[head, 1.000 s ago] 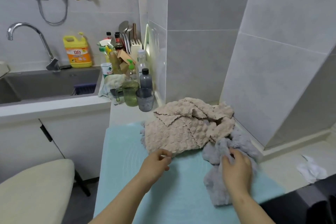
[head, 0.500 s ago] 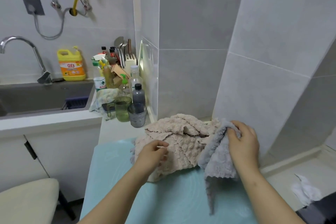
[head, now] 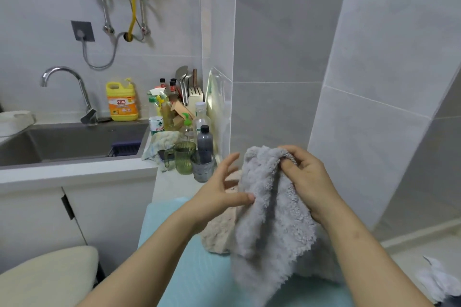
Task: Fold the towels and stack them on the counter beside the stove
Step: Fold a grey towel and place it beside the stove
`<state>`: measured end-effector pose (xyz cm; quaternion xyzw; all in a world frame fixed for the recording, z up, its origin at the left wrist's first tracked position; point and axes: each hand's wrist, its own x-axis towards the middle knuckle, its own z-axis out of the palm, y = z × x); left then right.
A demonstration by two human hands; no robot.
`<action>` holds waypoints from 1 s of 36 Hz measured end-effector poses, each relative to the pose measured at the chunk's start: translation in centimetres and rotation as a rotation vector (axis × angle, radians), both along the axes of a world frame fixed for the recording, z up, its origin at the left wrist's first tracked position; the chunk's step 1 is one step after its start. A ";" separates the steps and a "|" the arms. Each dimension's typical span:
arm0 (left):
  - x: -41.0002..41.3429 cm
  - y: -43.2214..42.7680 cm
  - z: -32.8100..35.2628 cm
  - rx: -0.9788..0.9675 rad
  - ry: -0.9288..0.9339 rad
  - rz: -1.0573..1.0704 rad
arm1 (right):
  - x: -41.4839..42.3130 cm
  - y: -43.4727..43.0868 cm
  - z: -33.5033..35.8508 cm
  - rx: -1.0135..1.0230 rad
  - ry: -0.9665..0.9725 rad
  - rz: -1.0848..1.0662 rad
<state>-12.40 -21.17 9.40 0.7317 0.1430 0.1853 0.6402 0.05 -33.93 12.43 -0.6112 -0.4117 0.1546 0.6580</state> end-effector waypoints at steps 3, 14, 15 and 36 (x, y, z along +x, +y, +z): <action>-1.2 0.7 -0.2 -0.040 0.073 -0.056 | -0.6 0.5 -0.3 -0.072 -0.039 0.076; -5.9 4.5 0.1 0.170 0.250 0.078 | -2.3 2.6 -1.6 -0.454 0.032 0.315; -6.3 4.7 0.2 0.208 0.284 0.089 | -2.5 3.0 -1.8 -0.531 -0.031 0.320; -12.3 8.0 4.0 0.262 0.215 0.479 | -6.6 8.6 0.3 -0.426 -0.337 0.096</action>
